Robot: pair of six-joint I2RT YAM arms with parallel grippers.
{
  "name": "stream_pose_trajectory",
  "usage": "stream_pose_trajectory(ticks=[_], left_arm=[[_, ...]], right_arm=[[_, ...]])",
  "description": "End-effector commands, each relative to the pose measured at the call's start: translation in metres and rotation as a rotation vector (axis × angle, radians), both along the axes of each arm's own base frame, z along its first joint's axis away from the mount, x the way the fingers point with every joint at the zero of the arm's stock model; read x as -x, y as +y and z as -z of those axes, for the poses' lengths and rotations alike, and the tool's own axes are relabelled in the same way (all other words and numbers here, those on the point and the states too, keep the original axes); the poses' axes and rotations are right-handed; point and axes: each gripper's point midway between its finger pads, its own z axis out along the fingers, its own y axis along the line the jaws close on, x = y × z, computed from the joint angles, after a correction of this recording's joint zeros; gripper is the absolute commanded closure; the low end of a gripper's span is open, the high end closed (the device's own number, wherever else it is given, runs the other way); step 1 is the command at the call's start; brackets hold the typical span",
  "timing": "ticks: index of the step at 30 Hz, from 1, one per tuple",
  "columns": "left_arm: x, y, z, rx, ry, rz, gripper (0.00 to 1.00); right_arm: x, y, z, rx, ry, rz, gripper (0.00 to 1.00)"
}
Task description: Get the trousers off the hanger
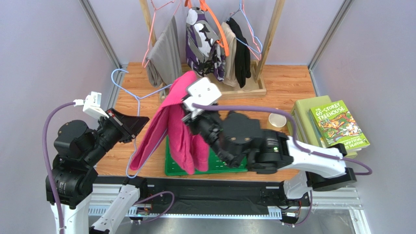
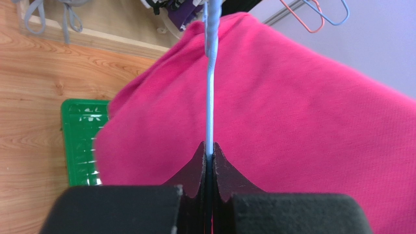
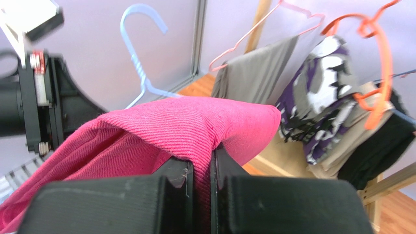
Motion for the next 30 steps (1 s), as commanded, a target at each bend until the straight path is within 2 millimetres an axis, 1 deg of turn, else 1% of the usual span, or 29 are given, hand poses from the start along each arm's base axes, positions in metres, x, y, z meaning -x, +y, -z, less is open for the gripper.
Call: stream_pose_trajectory(ticks=[1, 3, 6, 7, 8, 9, 11, 12, 13, 14, 15, 16, 17, 18, 19, 20, 21, 22, 23, 24, 25, 26, 27, 28, 29, 30], left_arm=[[-0.005, 0.005, 0.007, -0.043, -0.013, -0.018, 1.00], [-0.008, 0.005, 0.016, -0.049, 0.010, -0.022, 1.00], [-0.009, 0.004, 0.021, -0.049, 0.022, -0.018, 1.00], [-0.008, 0.005, 0.021, -0.054, 0.018, -0.018, 1.00], [-0.008, 0.005, 0.023, -0.057, 0.025, -0.022, 1.00], [-0.007, 0.007, 0.022, -0.060, 0.021, -0.032, 1.00], [-0.006, 0.009, 0.021, -0.062, 0.021, -0.041, 1.00], [-0.004, 0.009, 0.017, -0.058, 0.013, -0.039, 1.00], [-0.003, 0.009, 0.015, -0.054, 0.006, -0.037, 1.00], [-0.001, 0.008, 0.012, -0.053, 0.002, -0.034, 1.00], [0.002, 0.008, 0.006, -0.045, -0.013, -0.029, 1.00], [0.003, 0.008, 0.003, -0.043, -0.019, -0.026, 1.00], [0.004, 0.008, 0.001, -0.044, -0.025, -0.026, 1.00], [0.007, 0.009, -0.004, -0.040, -0.037, -0.028, 1.00], [0.008, 0.009, -0.006, -0.038, -0.041, -0.030, 1.00], [0.009, 0.009, -0.007, -0.035, -0.043, -0.030, 1.00], [0.010, 0.009, -0.010, -0.033, -0.051, -0.029, 1.00], [0.011, 0.009, -0.012, -0.031, -0.057, -0.028, 1.00], [0.011, 0.009, -0.013, -0.031, -0.057, -0.028, 1.00], [0.012, 0.009, -0.016, -0.032, -0.065, -0.026, 1.00], [0.011, 0.009, -0.016, -0.033, -0.064, -0.027, 1.00], [0.012, 0.009, -0.016, -0.034, -0.066, -0.025, 1.00], [0.012, 0.009, -0.015, -0.036, -0.064, -0.027, 1.00], [0.012, 0.010, -0.014, -0.038, -0.060, -0.028, 1.00], [0.011, 0.010, -0.013, -0.039, -0.055, -0.028, 1.00], [0.011, 0.010, -0.012, -0.041, -0.055, -0.027, 1.00]], right_arm=[[-0.012, -0.086, -0.095, -0.290, -0.060, 0.094, 1.00], [-0.014, -0.097, -0.104, -0.298, -0.081, 0.112, 1.00], [-0.016, -0.112, -0.114, -0.326, -0.091, 0.129, 1.00], [-0.016, -0.114, -0.113, -0.314, -0.100, 0.134, 1.00], [-0.017, -0.124, -0.116, -0.330, -0.101, 0.140, 1.00], [-0.018, -0.127, -0.116, -0.332, -0.100, 0.145, 1.00], [-0.018, -0.124, -0.099, -0.295, -0.096, 0.147, 1.00], [-0.019, -0.140, -0.099, -0.315, -0.088, 0.154, 1.00], [-0.019, -0.143, -0.092, -0.325, -0.072, 0.153, 1.00], [-0.018, -0.129, -0.062, -0.251, -0.072, 0.143, 1.00], [-0.017, -0.145, -0.060, -0.275, -0.066, 0.131, 1.00], [-0.017, -0.142, -0.044, -0.249, -0.063, 0.127, 1.00], [-0.017, -0.133, -0.015, -0.193, -0.064, 0.120, 1.00], [-0.018, -0.141, -0.005, -0.193, -0.057, 0.126, 1.00], [-0.023, -0.145, 0.007, -0.184, -0.051, 0.144, 1.00], [-0.026, -0.144, 0.018, -0.196, -0.031, 0.146, 1.00], [-0.029, -0.142, 0.044, -0.153, -0.025, 0.148, 1.00], [-0.039, -0.147, 0.054, -0.145, -0.020, 0.183, 1.00], [-0.044, -0.147, 0.066, -0.148, -0.002, 0.197, 1.00], [-0.049, -0.150, 0.085, -0.121, 0.003, 0.210, 1.00], [-0.060, -0.158, 0.095, -0.114, 0.009, 0.247, 1.00], [-0.064, -0.159, 0.102, -0.113, 0.014, 0.242, 1.00], [-0.067, -0.164, 0.117, -0.108, 0.027, 0.253, 1.00], [-0.076, -0.173, 0.122, -0.106, 0.029, 0.286, 1.00], [-0.079, -0.176, 0.127, -0.103, 0.031, 0.289, 1.00], [-0.080, -0.183, 0.135, -0.092, 0.030, 0.300, 1.00]])
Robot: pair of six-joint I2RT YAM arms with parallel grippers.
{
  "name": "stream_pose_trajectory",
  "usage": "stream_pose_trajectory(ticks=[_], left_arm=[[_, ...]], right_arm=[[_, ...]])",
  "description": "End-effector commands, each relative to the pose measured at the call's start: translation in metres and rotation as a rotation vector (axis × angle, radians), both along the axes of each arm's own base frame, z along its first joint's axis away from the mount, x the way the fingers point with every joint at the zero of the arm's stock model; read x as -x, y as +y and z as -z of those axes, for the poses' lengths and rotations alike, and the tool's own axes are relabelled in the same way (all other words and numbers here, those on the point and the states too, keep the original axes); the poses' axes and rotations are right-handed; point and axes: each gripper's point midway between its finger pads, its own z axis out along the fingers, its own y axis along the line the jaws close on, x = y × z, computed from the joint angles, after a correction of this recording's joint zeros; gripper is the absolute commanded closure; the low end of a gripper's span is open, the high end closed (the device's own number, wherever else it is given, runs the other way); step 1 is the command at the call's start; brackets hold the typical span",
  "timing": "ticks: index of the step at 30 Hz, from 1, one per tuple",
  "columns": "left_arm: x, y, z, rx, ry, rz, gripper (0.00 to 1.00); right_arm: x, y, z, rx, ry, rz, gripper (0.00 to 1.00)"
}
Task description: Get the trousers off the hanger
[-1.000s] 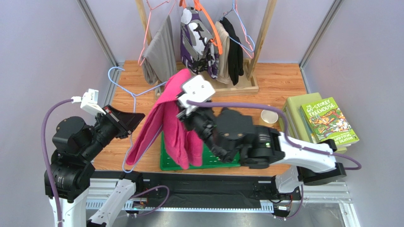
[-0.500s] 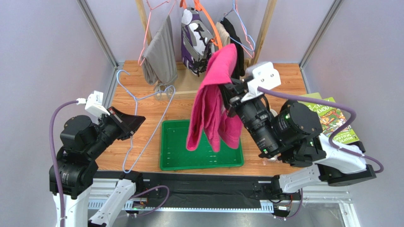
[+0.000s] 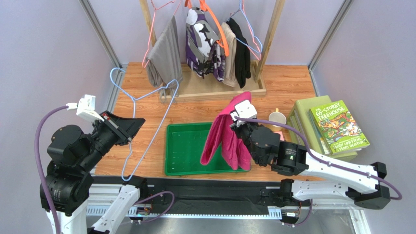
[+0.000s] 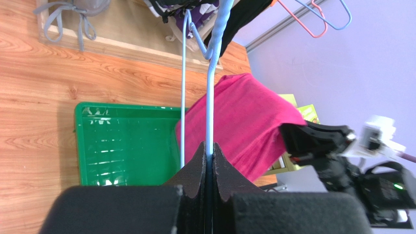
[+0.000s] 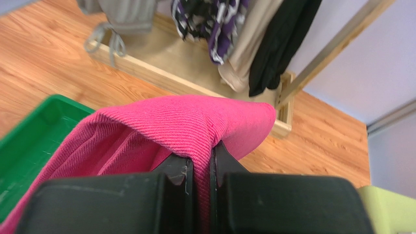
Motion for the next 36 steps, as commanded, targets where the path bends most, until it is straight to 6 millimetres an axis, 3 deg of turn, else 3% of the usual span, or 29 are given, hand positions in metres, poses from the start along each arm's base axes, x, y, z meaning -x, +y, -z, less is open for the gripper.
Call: stream_pose_trajectory(ticks=[1, 5, 9, 13, 19, 20, 25, 26, 27, 28, 30, 31, 34, 36], left_arm=[[0.002, 0.001, -0.005, -0.020, -0.027, 0.007, 1.00], [0.001, 0.000, -0.002, -0.025, -0.023, 0.011, 1.00], [0.000, -0.001, -0.003, -0.029, -0.029, 0.018, 1.00], [0.000, -0.001, -0.005, -0.036, -0.044, 0.021, 1.00], [0.003, -0.001, -0.007, -0.039, -0.057, 0.025, 1.00], [0.004, 0.000, -0.007, -0.040, -0.059, 0.025, 1.00], [0.009, 0.002, -0.006, -0.046, -0.058, 0.020, 1.00], [0.010, 0.003, -0.007, -0.052, -0.062, 0.017, 1.00], [0.011, 0.004, -0.006, -0.058, -0.059, 0.011, 1.00], [0.011, 0.007, -0.010, -0.061, -0.068, 0.000, 1.00], [0.012, 0.008, -0.012, -0.068, -0.073, -0.009, 1.00], [0.013, 0.009, -0.015, -0.069, -0.081, -0.013, 1.00], [0.013, 0.011, -0.020, -0.069, -0.091, -0.021, 1.00], [0.011, 0.011, -0.020, -0.069, -0.088, -0.021, 1.00]], right_arm=[[-0.008, -0.030, -0.034, -0.257, -0.046, 0.033, 1.00], [-0.010, -0.058, -0.029, -0.222, -0.076, 0.100, 1.00], [-0.005, -0.088, -0.035, -0.220, -0.113, 0.141, 1.00], [-0.006, -0.080, -0.026, -0.139, -0.106, 0.110, 1.00], [-0.026, -0.010, 0.024, 0.048, -0.019, 0.023, 1.00], [-0.033, 0.007, 0.042, 0.104, 0.008, 0.016, 1.00], [-0.043, 0.077, 0.076, 0.163, 0.076, -0.064, 1.00], [-0.044, 0.093, 0.094, 0.200, 0.100, -0.068, 1.00], [-0.040, 0.111, 0.088, 0.182, 0.098, -0.093, 1.00], [-0.040, 0.125, 0.104, 0.215, 0.116, -0.105, 1.00], [-0.030, 0.151, 0.102, 0.186, 0.124, -0.144, 1.00], [-0.026, 0.164, 0.116, 0.206, 0.140, -0.163, 1.00], [-0.016, 0.192, 0.125, 0.185, 0.165, -0.187, 1.00], [-0.015, 0.200, 0.133, 0.190, 0.179, -0.186, 1.00]])
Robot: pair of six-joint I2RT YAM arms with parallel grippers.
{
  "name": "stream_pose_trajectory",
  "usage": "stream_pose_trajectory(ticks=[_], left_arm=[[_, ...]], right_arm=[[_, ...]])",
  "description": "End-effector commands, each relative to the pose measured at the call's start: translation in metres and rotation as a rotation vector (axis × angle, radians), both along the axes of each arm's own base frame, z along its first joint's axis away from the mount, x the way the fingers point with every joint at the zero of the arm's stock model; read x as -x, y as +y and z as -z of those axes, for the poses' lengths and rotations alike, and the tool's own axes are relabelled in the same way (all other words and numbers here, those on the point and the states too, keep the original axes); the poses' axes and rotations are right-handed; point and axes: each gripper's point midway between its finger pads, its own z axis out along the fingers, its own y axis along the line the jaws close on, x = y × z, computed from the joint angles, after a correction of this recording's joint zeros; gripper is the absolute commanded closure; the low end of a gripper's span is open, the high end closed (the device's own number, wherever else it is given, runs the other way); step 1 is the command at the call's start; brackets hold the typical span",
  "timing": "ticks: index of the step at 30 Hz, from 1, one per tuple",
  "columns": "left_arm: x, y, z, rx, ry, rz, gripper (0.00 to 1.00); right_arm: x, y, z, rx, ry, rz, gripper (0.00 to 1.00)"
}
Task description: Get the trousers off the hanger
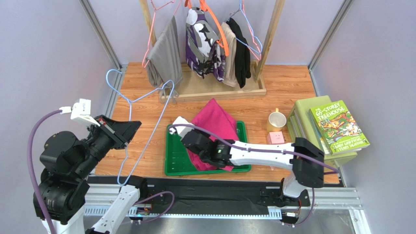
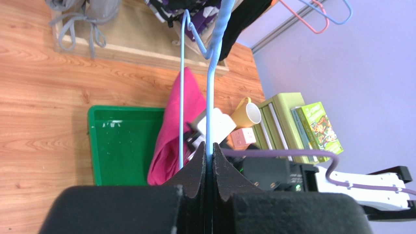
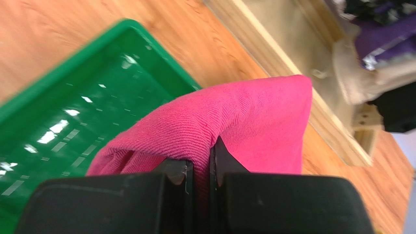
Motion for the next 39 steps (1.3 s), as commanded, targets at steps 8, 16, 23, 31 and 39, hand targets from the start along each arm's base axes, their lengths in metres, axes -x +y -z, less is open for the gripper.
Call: stream_pose_trajectory(ticks=[8, 16, 23, 31, 39], left_arm=[[-0.003, 0.002, -0.010, -0.024, -0.037, -0.002, 1.00], [-0.005, -0.012, -0.016, -0.013, -0.054, 0.080, 1.00], [-0.018, -0.029, -0.016, 0.002, -0.067, 0.170, 1.00], [-0.034, -0.029, -0.013, 0.005, -0.075, 0.142, 1.00], [-0.032, -0.004, -0.030, -0.024, -0.212, 0.006, 1.00]], right_arm=[[0.006, 0.066, -0.007, -0.197, 0.093, 0.028, 0.92], [0.037, 0.013, -0.029, -0.220, 0.272, 0.093, 0.29], [0.083, -0.041, -0.071, -0.355, 0.469, 0.093, 0.21], [0.141, 0.005, -0.178, -0.730, 0.702, -0.261, 0.31], [0.176, 0.079, -0.244, -0.853, 0.849, -0.513, 0.34]])
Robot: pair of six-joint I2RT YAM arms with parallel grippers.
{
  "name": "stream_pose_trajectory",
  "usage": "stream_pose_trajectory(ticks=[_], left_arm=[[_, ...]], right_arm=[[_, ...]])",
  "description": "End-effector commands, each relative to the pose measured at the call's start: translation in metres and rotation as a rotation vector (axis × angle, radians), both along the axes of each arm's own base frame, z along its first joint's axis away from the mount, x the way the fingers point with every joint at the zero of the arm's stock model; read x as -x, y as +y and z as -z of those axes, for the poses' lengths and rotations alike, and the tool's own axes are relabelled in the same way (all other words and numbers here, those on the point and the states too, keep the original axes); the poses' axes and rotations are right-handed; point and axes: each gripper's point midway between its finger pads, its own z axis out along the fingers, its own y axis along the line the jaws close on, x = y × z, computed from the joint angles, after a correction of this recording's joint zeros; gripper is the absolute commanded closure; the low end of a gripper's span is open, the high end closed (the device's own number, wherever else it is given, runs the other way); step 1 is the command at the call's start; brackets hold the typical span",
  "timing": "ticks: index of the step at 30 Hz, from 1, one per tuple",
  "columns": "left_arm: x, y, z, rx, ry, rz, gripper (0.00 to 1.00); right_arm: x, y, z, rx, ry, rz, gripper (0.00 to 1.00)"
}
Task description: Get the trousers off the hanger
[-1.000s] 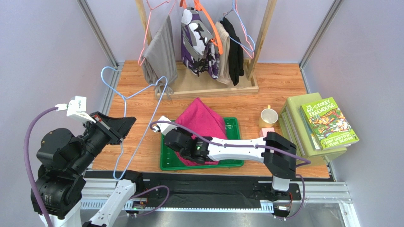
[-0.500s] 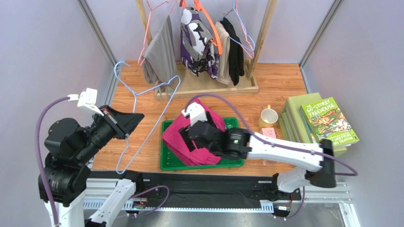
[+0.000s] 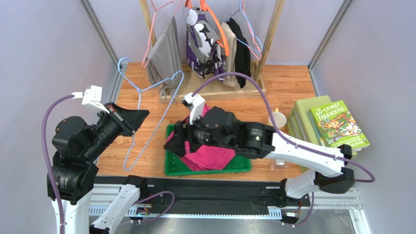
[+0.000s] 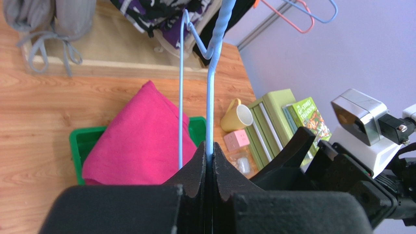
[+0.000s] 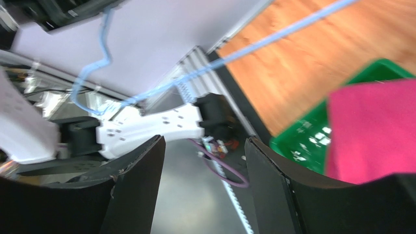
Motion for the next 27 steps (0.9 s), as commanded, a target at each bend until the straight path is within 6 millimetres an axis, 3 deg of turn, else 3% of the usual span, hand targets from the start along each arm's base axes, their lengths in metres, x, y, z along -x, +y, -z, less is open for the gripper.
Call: stream_pose_trajectory(ticks=[1, 5, 10, 19, 27], left_arm=[[0.004, 0.019, -0.029, -0.011, -0.185, -0.101, 1.00], [0.009, 0.031, -0.032, -0.006, -0.216, -0.165, 1.00], [0.006, 0.036, -0.028, 0.003, -0.216, -0.199, 1.00], [0.005, 0.040, -0.025, 0.013, -0.216, -0.225, 1.00], [0.007, 0.040, -0.027, 0.019, -0.223, -0.222, 1.00]], right_arm=[[0.036, 0.042, -0.058, -0.191, 0.076, -0.179, 0.35], [0.040, 0.067, -0.074, -0.267, 0.153, -0.194, 0.37], [0.053, 0.089, -0.079, -0.308, 0.203, -0.228, 0.39], [0.075, 0.114, -0.066, -0.281, 0.217, -0.258, 0.44], [0.073, 0.125, -0.056, -0.277, 0.220, -0.233, 0.51]])
